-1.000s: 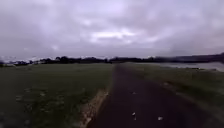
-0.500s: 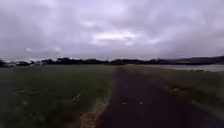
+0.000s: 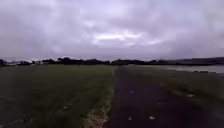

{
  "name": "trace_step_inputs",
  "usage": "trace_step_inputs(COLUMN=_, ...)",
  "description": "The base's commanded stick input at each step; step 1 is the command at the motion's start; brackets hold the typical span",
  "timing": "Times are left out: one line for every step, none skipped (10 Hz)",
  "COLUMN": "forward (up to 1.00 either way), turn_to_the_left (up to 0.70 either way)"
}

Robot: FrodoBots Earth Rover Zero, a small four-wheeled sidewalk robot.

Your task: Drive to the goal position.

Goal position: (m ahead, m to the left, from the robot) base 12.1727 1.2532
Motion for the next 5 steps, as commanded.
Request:
trace_step_inputs(forward=0.85, turn_to_the_left=-0.34)
trace_step_inputs(forward=0.85, turn_to_the_left=-0.34)
trace_step_inputs(forward=0.85, turn_to_the_left=-0.34)
trace_step_inputs(forward=0.85, turn_to_the_left=-0.34)
trace_step_inputs(forward=0.85, turn_to_the_left=-0.34)
